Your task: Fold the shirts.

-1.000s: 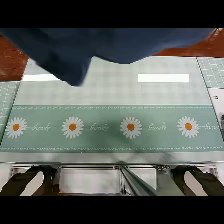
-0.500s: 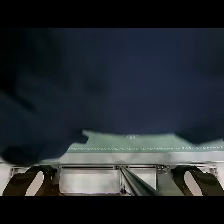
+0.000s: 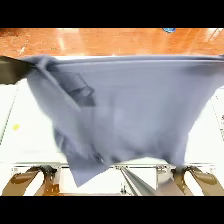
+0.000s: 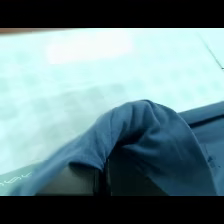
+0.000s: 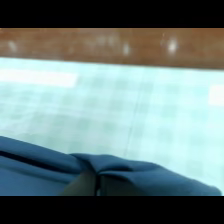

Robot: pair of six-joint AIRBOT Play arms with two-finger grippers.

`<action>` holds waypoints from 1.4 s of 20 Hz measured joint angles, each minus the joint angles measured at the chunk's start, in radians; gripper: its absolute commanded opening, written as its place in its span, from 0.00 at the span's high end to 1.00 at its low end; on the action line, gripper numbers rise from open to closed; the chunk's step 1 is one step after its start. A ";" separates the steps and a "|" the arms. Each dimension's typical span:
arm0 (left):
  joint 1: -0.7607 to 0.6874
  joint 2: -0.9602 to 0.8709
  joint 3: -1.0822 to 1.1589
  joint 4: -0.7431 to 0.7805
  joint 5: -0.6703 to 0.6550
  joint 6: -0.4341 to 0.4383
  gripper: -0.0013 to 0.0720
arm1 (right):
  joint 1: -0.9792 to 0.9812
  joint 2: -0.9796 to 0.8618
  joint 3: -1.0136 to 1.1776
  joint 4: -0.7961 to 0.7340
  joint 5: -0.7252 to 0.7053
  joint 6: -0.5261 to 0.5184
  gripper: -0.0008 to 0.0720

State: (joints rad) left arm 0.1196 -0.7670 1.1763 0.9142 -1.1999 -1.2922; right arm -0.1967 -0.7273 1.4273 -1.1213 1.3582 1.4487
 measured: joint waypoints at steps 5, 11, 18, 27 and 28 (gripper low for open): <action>-0.069 -0.397 -0.067 0.003 0.222 0.047 0.95 | 0.000 -0.327 -0.111 0.035 -0.207 -0.050 0.95; -0.119 -0.816 0.236 0.021 0.288 -0.031 0.94 | -0.001 -0.789 0.044 0.132 -0.328 -0.077 0.95; -0.128 -0.964 0.422 0.023 0.219 -0.097 0.29 | -0.026 -1.020 0.190 0.262 -0.307 -0.063 0.42; 0.105 -0.737 0.220 0.154 -0.195 -0.120 0.29 | -0.206 -0.768 0.034 0.053 0.031 -0.041 0.42; 0.132 -0.668 0.121 0.154 -0.195 -0.101 0.29 | -0.225 -0.700 -0.060 0.036 0.018 -0.037 0.42</action>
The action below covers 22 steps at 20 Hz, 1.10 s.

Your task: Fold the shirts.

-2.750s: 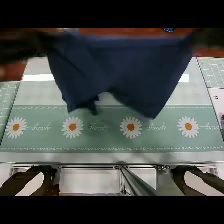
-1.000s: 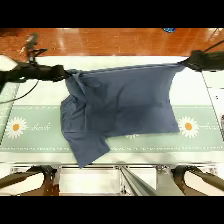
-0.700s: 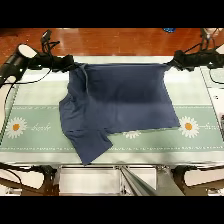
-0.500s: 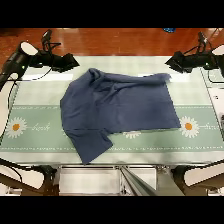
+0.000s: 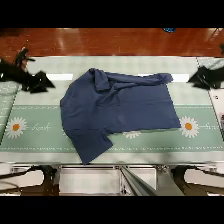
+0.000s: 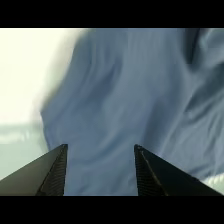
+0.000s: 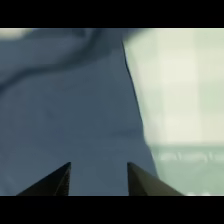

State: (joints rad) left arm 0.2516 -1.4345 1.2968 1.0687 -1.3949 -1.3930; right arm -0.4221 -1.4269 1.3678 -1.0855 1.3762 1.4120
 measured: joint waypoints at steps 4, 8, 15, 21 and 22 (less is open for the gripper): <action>0.171 0.303 -0.435 -0.066 0.071 0.053 0.29 | -0.087 0.266 -0.350 0.118 -0.044 -0.079 0.42; 0.336 0.457 -0.753 -0.150 0.135 0.049 0.29 | -0.140 0.431 -0.565 0.198 -0.060 -0.137 0.42; 0.315 0.455 -0.926 -0.202 0.179 0.077 0.29 | -0.158 0.496 -0.673 0.259 -0.071 -0.179 0.43; 0.118 0.362 -0.940 -0.299 0.307 0.068 0.32 | -0.160 0.503 -0.685 0.267 -0.068 -0.178 0.43; 0.076 0.347 -0.939 -0.307 0.333 0.051 0.53 | -0.161 0.503 -0.685 0.267 -0.069 -0.175 0.43</action>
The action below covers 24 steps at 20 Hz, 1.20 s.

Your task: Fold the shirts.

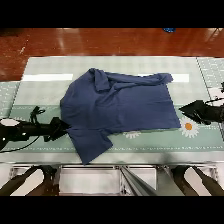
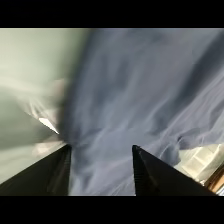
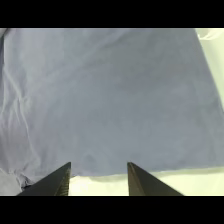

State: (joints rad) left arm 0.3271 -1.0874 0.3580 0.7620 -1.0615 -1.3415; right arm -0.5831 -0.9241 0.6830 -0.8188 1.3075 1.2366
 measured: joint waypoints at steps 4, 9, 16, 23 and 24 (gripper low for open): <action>-0.105 -0.037 0.035 -0.001 0.121 -0.032 0.94 | -0.066 0.001 0.000 -0.038 -0.005 0.038 0.43; -0.138 -0.048 0.119 0.015 0.154 -0.020 0.94 | -0.185 -0.008 -0.101 -0.185 -0.022 0.135 0.43; -0.146 -0.050 0.156 0.000 0.126 -0.013 0.94 | -0.158 -0.176 -0.201 -0.087 -0.117 0.056 0.43; -0.151 -0.050 0.160 -0.003 0.120 -0.013 0.94 | 0.010 -0.374 -0.147 0.111 -0.253 -0.070 0.95; -0.153 -0.050 0.162 -0.003 0.121 -0.013 0.94 | 0.041 -0.389 -0.117 0.132 -0.270 -0.082 0.95</action>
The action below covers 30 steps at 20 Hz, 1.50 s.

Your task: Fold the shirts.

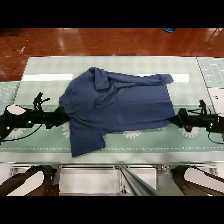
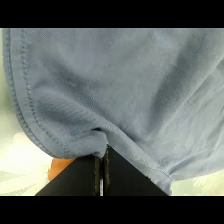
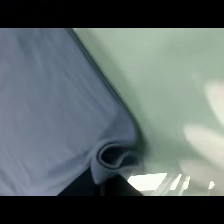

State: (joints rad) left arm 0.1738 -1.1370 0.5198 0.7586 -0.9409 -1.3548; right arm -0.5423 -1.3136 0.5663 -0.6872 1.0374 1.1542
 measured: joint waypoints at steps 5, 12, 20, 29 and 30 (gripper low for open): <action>-0.004 0.019 0.117 -0.021 -0.015 0.000 0.94 | 0.157 -0.021 0.266 0.053 0.072 -0.001 0.95; 0.014 0.159 0.701 -0.084 0.019 0.095 0.94 | 0.242 0.060 0.996 -0.100 0.219 0.230 0.95; 0.087 0.446 1.027 -0.025 0.004 0.044 0.94 | 0.249 0.343 1.448 -0.389 0.447 0.336 0.95; 0.103 0.733 1.042 0.487 -0.251 -0.107 0.94 | 0.249 0.626 1.478 -0.593 0.607 0.388 0.95; 0.099 0.735 1.025 0.537 -0.283 -0.132 0.94 | 0.249 0.633 1.461 -0.594 0.625 0.392 0.95</action>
State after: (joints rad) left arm 0.2726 -0.4023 1.5444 1.2953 -1.2240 -1.4872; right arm -0.2928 -0.6804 2.0274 -1.2808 1.6627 1.5463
